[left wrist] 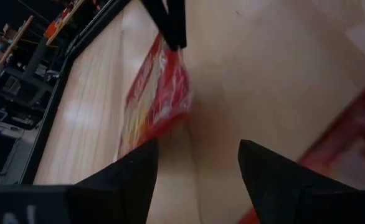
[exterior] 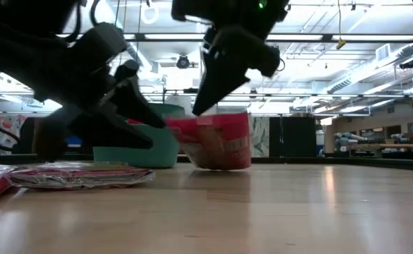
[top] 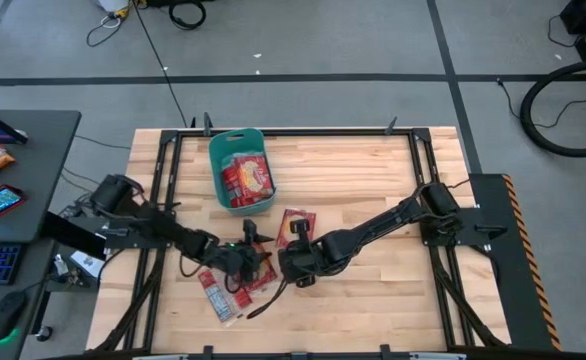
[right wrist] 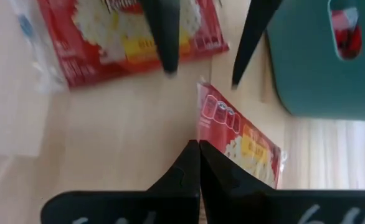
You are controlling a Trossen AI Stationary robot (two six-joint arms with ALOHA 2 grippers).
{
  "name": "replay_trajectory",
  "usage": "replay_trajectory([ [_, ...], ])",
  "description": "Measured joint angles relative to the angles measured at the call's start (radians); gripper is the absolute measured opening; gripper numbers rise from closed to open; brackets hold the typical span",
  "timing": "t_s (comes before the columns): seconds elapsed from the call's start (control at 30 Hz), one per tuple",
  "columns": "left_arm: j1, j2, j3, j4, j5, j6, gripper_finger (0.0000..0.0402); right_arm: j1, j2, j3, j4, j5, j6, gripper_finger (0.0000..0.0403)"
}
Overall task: Sort popcorn bags into baskets
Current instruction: Put the red popcorn bag into the green bin
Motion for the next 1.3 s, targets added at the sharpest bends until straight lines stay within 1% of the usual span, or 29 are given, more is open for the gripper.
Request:
replay_trajectory([
  [0.27, 0.039, 0.104, 0.115, 0.005, -0.025, 0.022, 0.0225, 0.000, -0.006, 0.000, 0.045, -0.037, 0.004, 0.0002],
  [0.37, 0.042, 0.115, 0.129, -0.004, -0.026, 0.022, 0.0208, 0.000, -0.006, 0.000, 0.051, -0.037, 0.006, 0.0002],
  [0.43, 0.041, 0.116, 0.132, -0.001, -0.025, 0.022, 0.0184, 0.002, -0.006, 0.000, 0.059, -0.037, 0.006, 0.0005],
  [0.53, 0.041, 0.116, 0.132, -0.003, -0.025, 0.003, 0.0138, 0.005, -0.006, 0.000, 0.060, -0.037, 0.021, 0.0019],
  [0.7, 0.041, 0.117, 0.132, -0.006, -0.006, -0.035, 0.0057, 0.023, -0.036, 0.000, 0.039, -0.026, 0.027, 0.0067],
  [0.8, 0.041, 0.117, 0.132, -0.010, -0.001, -0.049, 0.0024, 0.036, -0.057, 0.001, -0.005, -0.024, 0.057, 0.0101],
  [1.0, 0.041, 0.115, 0.132, -0.020, 0.002, -0.098, 0.0024, 0.055, -0.062, -0.001, -0.093, -0.023, 0.144, 0.0178],
  [1.07, 0.041, 0.104, 0.132, -0.025, 0.003, -0.125, 0.0035, 0.061, -0.062, -0.015, -0.101, -0.017, 0.170, 0.0201],
  [1.13, 0.041, 0.090, 0.132, -0.043, 0.014, -0.154, 0.0043, 0.070, -0.062, -0.033, -0.108, 0.013, 0.181, 0.0221],
  [1.23, 0.041, 0.063, 0.132, -0.071, 0.028, -0.192, 0.0045, 0.079, -0.061, -0.085, -0.047, 0.056, 0.179, 0.0241],
  [1.3, 0.041, 0.045, 0.131, -0.076, 0.031, -0.209, 0.0041, 0.080, -0.058, -0.124, 0.007, 0.088, 0.164, 0.0247],
])
